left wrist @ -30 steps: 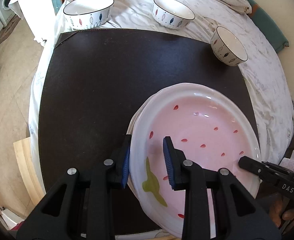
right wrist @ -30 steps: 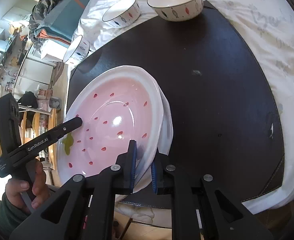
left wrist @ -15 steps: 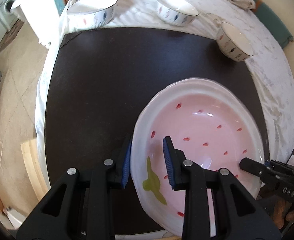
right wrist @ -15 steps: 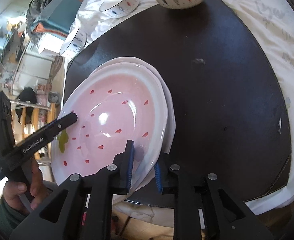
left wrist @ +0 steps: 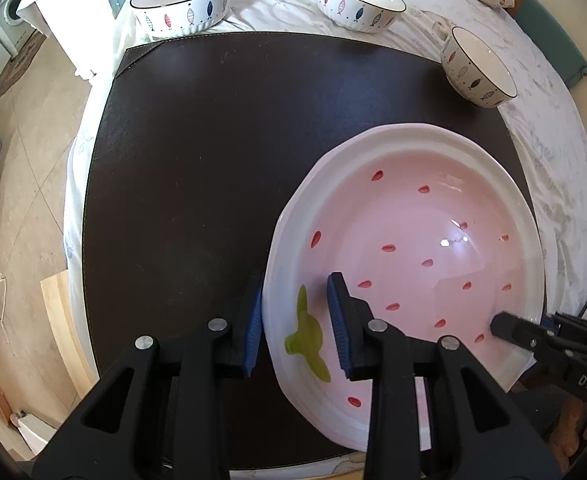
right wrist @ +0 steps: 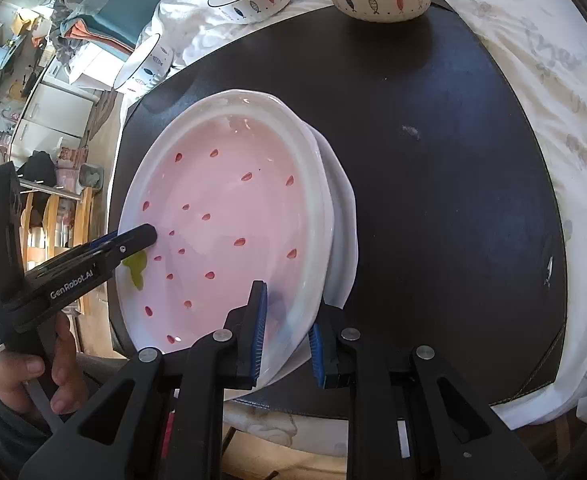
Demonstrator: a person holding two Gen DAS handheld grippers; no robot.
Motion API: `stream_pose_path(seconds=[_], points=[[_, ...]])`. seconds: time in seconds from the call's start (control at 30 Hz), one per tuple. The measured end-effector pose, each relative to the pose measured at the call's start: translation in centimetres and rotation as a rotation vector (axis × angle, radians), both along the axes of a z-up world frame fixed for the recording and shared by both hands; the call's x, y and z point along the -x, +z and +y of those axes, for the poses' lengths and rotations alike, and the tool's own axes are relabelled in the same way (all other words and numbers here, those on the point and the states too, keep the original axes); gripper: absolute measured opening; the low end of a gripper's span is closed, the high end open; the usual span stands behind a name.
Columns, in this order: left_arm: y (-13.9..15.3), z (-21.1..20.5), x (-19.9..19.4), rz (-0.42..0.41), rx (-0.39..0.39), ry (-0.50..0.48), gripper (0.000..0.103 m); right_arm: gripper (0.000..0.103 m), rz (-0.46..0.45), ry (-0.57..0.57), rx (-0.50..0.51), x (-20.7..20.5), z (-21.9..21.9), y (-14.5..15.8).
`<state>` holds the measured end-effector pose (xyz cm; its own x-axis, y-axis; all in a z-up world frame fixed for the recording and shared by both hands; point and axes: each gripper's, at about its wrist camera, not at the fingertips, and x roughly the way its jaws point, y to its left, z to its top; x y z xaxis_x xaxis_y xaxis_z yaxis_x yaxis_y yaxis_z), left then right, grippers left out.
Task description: Organize plates and bowls
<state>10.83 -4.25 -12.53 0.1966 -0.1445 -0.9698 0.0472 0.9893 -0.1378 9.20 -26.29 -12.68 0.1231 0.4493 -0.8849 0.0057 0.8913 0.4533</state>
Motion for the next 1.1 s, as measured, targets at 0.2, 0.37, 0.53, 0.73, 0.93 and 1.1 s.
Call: stream_pose_path(seconds=[0.2,0.37,0.53,0.73,0.93,1.1], points=[[0.1,-0.3,0.0,-0.003,-0.009,-0.004,0.030,0.023,0.057,0.016,0.021,0.7,0.5,0.4],[-0.1,-0.1,-0.2,0.011,0.008,0.006,0.030,0.023,0.078,-0.002,0.014,0.7,0.1,0.9],[-0.5,-0.1,-0.1,0.031,0.019,0.008,0.031,0.023,0.069,-0.028,0.058,0.5,-0.9,1.4],[-0.4,-0.1,-0.1,0.038,0.017,0.011,0.030,0.023,0.042,-0.141,0.091,0.1,-3.8,2.4],[1.3,0.2,-0.3,-0.027,0.053,0.038,0.032,0.030,-0.042,-0.211,-0.038,-0.8,-5.4,2.9],[1.7,0.8,0.1,-0.046,0.086,0.078,0.060,0.060,-0.040,-0.232,-0.078,-1.5,-5.5,2.0]])
